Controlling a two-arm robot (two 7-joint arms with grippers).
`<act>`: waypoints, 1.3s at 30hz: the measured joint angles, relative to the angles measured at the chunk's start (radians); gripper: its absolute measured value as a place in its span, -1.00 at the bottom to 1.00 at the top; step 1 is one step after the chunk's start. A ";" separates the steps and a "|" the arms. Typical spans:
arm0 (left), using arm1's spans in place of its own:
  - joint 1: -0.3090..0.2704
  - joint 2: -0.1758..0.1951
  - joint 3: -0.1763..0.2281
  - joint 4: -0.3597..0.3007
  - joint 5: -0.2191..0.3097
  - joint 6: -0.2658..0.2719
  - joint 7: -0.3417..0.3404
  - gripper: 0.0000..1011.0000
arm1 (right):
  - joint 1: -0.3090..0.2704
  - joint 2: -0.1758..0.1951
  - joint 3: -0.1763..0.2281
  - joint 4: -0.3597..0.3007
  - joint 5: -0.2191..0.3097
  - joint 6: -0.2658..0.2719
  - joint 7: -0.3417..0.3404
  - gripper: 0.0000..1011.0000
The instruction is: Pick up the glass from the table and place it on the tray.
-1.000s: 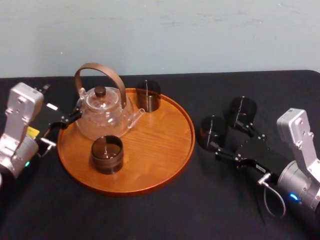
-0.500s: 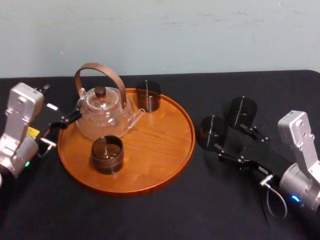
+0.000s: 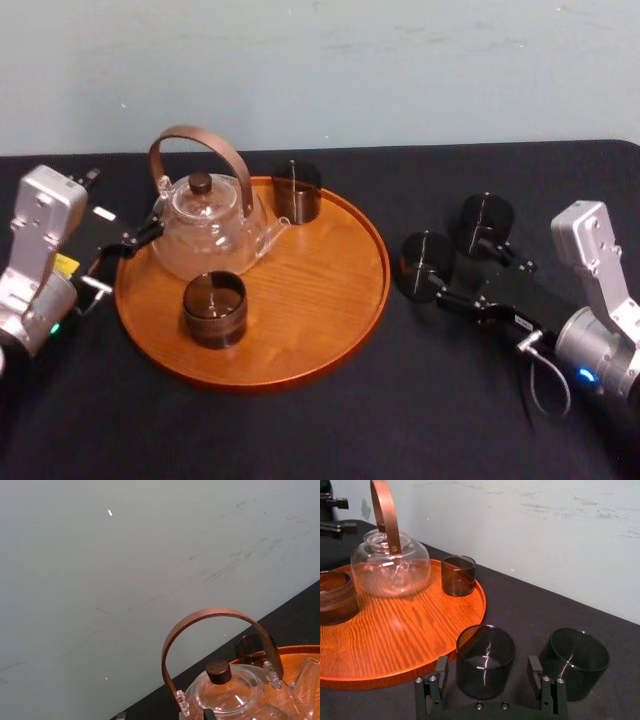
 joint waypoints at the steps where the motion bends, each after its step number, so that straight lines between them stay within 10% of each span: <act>1: 0.000 0.000 0.000 0.000 0.000 0.000 0.000 0.98 | 0.004 -0.003 0.002 0.004 0.001 0.002 0.004 0.98; 39: 0.000 0.000 0.000 0.000 0.000 0.000 0.000 0.98 | 0.120 -0.094 -0.007 0.167 -0.028 0.022 0.101 0.98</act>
